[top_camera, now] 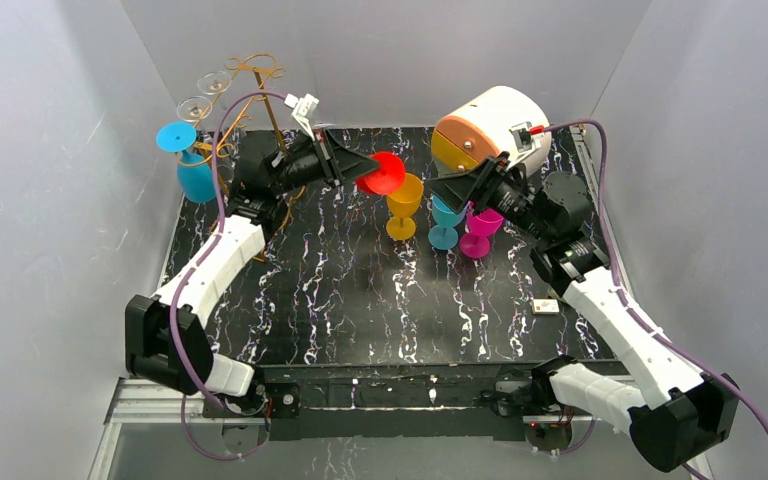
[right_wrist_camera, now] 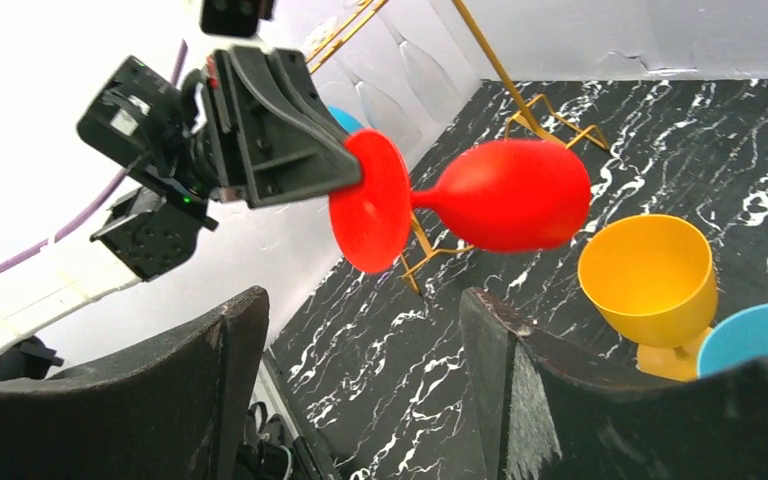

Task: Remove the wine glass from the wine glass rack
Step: Place the wine glass at the center of the board.

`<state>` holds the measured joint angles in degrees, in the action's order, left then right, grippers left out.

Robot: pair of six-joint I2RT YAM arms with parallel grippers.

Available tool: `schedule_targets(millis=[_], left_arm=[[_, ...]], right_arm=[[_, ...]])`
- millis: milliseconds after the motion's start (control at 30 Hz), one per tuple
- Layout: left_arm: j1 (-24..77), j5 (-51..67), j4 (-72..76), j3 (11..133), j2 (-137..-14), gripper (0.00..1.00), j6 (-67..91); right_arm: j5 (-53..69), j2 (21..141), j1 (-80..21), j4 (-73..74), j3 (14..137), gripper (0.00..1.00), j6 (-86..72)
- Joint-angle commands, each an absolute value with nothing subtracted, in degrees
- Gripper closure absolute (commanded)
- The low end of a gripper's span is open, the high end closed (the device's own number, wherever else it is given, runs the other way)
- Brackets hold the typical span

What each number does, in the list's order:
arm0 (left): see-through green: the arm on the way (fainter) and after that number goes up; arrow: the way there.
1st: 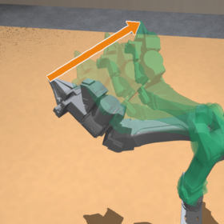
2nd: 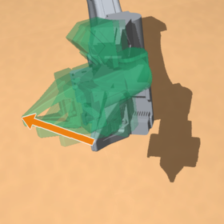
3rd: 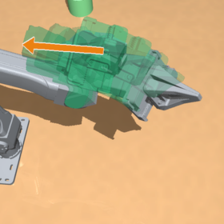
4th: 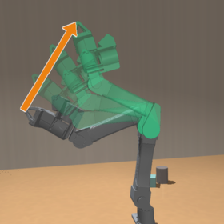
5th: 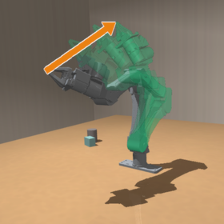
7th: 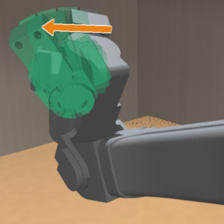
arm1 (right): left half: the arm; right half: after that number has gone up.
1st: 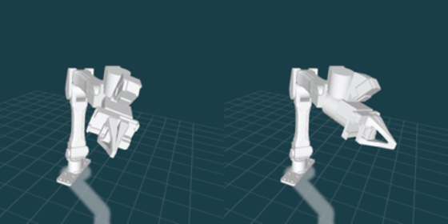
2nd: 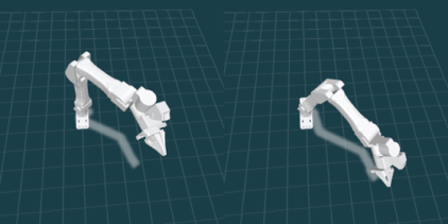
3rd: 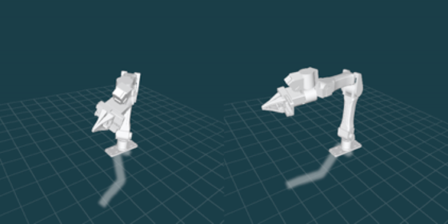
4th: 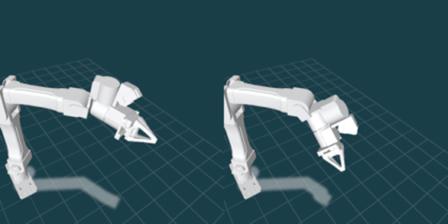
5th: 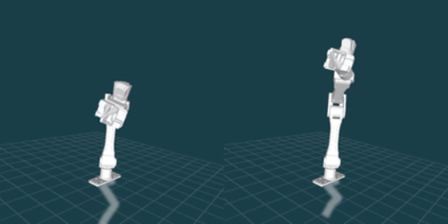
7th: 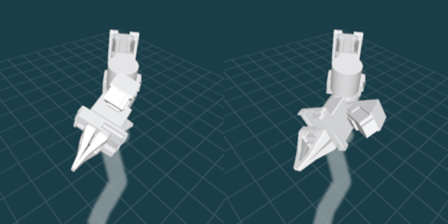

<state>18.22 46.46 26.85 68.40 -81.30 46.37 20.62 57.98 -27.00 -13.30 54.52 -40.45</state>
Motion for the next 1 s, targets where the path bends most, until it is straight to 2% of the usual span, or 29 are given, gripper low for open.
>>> schedule_targets(millis=[0,167,333,533,733,867,967], left_arm=[[19.5,43.6,28.2,64.5,-75.1,1.0,45.3],[20.2,44.6,28.6,62.6,-72.9,1.0,47.1],[20.5,47.5,28.1,62.0,-71.8,1.0,48.6],[20.7,48.2,27.2,61.3,-71.0,1.0,49.0],[20.9,49.0,27.0,60.6,-70.8,1.0,50.2],[21.0,49.0,27.0,59.7,-69.7,1.0,50.8],[21.0,49.0,26.9,59.2,-69.1,1.0,51.2]], right_arm=[[25.1,59.1,-26.7,-20.1,55.3,0.24,-43.1],[33.5,64.8,-26.7,-16.8,60.4,0.26,-45.8],[41.4,69.0,-26.7,-17.6,63.2,0.35,-49.0],[43.4,69.5,-26.7,-24.8,60.9,0.49,-54.0],[45.6,71.8,-26.7,-25.0,63.4,0.57,-55.0],[45.1,74.0,-26.7,-20.7,66.4,0.58,-52.8],[46.2,74.3,-26.9,-23.6,65.5,0.58,-53.8]])
